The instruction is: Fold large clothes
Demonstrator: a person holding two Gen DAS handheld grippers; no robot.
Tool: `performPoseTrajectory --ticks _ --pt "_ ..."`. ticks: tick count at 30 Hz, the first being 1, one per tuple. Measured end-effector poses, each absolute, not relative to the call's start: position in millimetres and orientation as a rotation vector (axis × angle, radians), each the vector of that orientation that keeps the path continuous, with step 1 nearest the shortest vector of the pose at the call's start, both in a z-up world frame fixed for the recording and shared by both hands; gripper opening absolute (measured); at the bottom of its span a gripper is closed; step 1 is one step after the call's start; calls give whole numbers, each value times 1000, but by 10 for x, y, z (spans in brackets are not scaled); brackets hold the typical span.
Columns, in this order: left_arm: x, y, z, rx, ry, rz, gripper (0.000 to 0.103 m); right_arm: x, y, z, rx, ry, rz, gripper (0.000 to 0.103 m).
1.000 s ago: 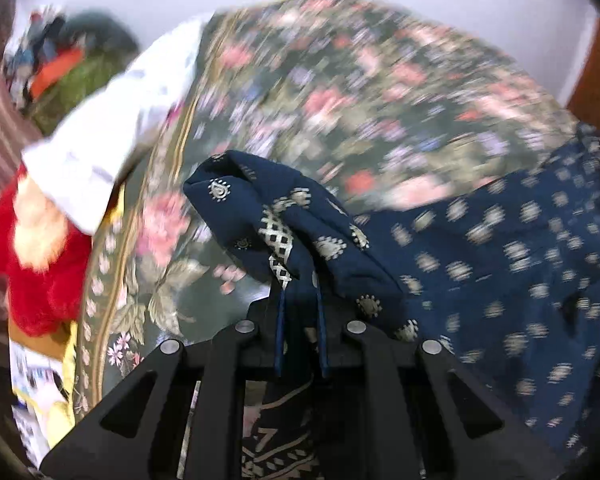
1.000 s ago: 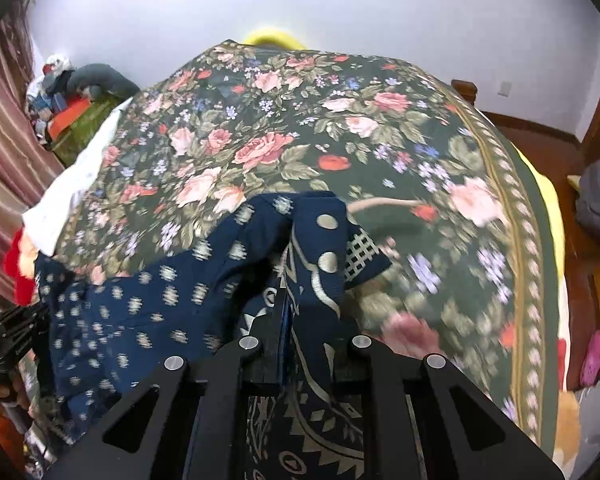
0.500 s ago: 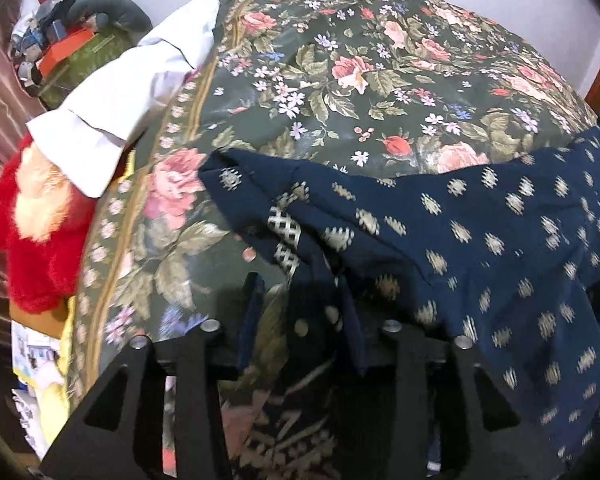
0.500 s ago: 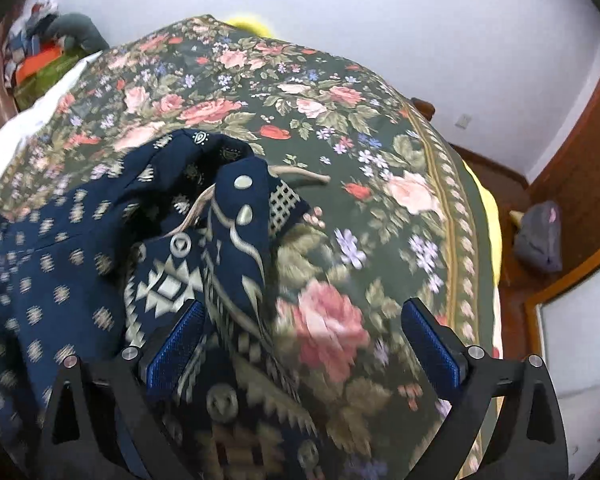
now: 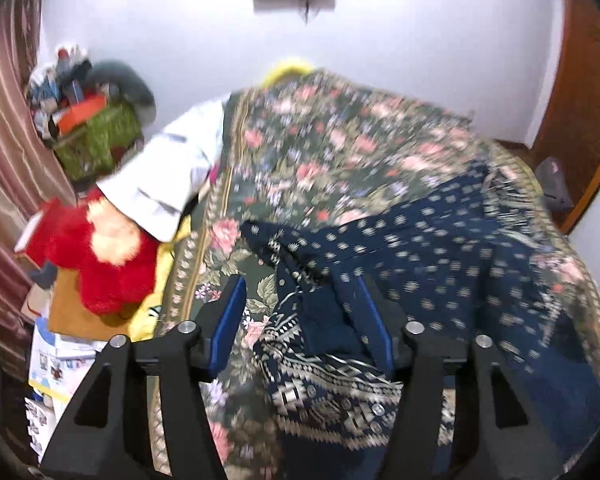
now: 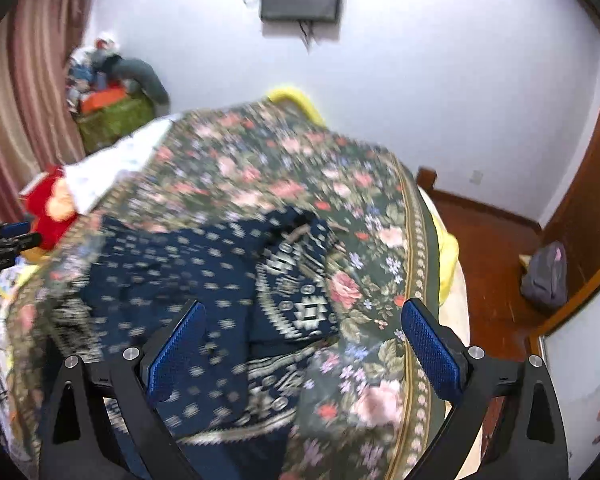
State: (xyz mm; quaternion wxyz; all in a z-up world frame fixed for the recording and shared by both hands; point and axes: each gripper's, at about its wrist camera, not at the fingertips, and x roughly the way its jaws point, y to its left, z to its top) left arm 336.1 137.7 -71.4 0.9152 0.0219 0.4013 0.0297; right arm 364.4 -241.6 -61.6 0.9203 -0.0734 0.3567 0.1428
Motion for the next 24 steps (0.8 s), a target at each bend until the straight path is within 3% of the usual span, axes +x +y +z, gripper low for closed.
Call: performPoseTrajectory --ticks 4,8,18,24 --pt "2905 1235 -441 57 757 21 69 3149 -2353 -334 -133 692 352 98" --pt "2486 1172 -388 34 744 -12 87 2745 -2342 -300 -98 709 412 99" --pt "1981 1429 -995 -83 896 25 87 2287 -2496 -1015 -55 920 411 99" --pt "1780 1642 -1765 -166 1073 73 87 2237 -2650 -1558 26 1081 404 99"
